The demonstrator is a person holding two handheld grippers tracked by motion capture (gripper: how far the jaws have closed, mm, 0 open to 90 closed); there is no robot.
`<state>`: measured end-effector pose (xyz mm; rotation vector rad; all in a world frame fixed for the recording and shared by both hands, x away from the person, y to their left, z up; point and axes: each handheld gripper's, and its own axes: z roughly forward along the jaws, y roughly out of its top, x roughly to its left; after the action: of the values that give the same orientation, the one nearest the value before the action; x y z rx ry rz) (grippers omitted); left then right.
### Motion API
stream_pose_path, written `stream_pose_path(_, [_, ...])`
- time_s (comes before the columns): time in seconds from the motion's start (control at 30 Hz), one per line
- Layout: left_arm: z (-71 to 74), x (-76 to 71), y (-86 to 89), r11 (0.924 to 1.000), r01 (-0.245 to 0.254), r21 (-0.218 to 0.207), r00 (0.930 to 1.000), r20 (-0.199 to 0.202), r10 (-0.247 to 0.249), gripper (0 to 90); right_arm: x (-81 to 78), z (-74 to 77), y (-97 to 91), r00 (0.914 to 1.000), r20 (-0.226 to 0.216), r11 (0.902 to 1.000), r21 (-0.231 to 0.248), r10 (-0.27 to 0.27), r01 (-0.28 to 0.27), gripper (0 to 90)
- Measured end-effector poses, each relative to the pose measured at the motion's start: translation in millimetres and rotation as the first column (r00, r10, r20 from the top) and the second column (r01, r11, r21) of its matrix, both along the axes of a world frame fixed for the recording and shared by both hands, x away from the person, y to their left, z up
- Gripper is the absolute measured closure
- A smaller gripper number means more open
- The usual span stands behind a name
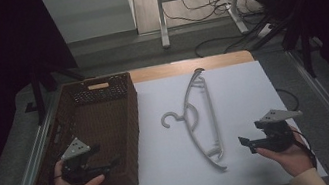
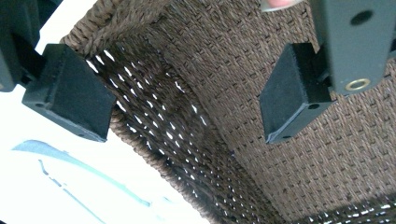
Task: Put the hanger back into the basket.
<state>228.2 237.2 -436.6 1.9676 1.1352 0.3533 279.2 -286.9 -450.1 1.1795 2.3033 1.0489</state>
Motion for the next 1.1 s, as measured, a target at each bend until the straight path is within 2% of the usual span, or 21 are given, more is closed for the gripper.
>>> stream_pose_path(0.2, [1.7, -2.4, 0.7, 1.0000, 0.000, 0.002, 1.0000, 0.007, 0.000, 18.1, 1.4, 4.7, 9.1, 0.9999, 0.012, 0.9999, -0.006, 0.013, -0.013, 19.9])
stream_pose_path(0.4, [0.3, -4.5, -0.5, 0.9999, -0.005, 0.009, 1.0000, 0.001, 0.005, 18.2, 9.8, 4.2, 20.1, 0.9998, -0.007, 0.9995, -0.026, 0.017, -0.017, 21.4])
stream_pose_path(0.6, [-0.7, -4.7, -0.6, 0.9999, -0.010, 0.014, 0.9999, -0.004, 0.010, 18.2, 15.1, 5.8, 27.6, 0.9995, -0.013, 0.9992, -0.025, 0.030, -0.031, 22.5])
stream_pose_path(0.97, [-0.6, -4.2, -5.1, 0.9997, 0.007, 0.021, 1.0000, -0.006, -0.007, 18.2, 24.5, 8.1, 48.1, 0.9983, -0.031, 0.9981, -0.036, 0.049, -0.050, 25.1])
stream_pose_path(1.1, [-0.9, -5.3, -3.8, 0.9998, 0.001, 0.019, 1.0000, -0.008, -0.001, 18.2, 33.4, 5.0, 59.9, 0.9974, -0.053, 0.9976, -0.047, 0.049, -0.051, 26.7])
